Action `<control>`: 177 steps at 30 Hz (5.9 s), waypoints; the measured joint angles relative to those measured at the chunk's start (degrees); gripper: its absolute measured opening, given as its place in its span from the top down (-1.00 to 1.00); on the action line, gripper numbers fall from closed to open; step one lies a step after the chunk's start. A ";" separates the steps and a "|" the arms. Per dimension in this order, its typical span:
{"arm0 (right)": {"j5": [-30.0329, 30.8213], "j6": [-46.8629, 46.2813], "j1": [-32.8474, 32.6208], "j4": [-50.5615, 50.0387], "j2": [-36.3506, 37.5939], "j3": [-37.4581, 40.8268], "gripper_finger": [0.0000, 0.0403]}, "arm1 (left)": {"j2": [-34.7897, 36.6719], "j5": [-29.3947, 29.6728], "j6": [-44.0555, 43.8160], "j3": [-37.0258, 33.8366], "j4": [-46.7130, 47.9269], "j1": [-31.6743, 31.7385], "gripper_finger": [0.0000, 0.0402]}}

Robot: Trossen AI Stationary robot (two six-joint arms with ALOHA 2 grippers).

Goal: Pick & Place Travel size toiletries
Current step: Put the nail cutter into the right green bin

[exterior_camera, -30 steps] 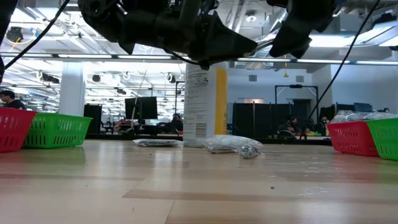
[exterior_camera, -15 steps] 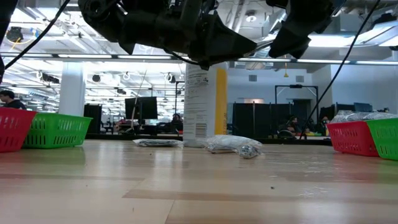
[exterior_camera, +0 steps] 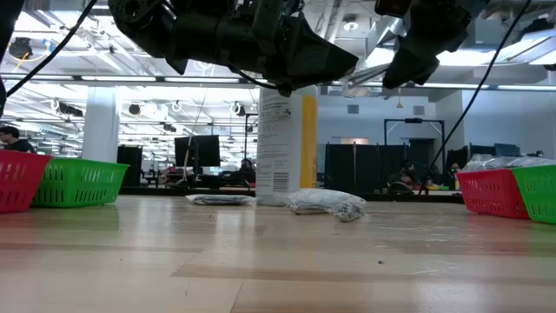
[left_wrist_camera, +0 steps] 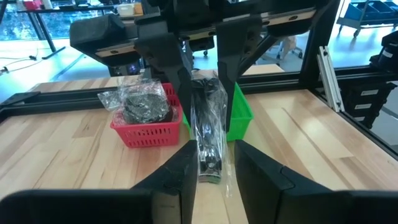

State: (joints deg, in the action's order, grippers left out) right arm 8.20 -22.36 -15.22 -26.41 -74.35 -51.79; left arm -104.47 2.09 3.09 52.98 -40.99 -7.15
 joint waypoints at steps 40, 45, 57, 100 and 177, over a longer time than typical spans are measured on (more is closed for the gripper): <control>3.88 -66.77 -30.97 -38.55 6.02 0.00 0.69 | -0.02 0.07 0.08 -0.32 3.35 0.60 0.51; 5.24 -73.12 -35.02 -39.65 4.13 0.00 0.69 | -0.04 0.07 0.07 -0.32 3.76 0.60 0.51; 6.48 -83.24 -38.01 -38.80 1.92 4.39 0.69 | -0.04 0.07 -0.34 -0.32 4.79 0.60 0.51; 12.89 -71.51 -29.76 -41.29 1.92 4.48 0.40 | -0.07 1.52 -12.88 -0.32 26.30 0.47 0.51; 18.04 -37.02 -12.63 -23.20 1.90 4.48 0.39 | -7.67 11.14 -23.54 -0.29 20.02 0.05 -0.09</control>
State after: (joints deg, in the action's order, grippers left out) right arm 26.24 -59.37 -27.86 -49.62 -72.44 -47.31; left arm -112.14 13.22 -20.45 52.69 -20.97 -7.09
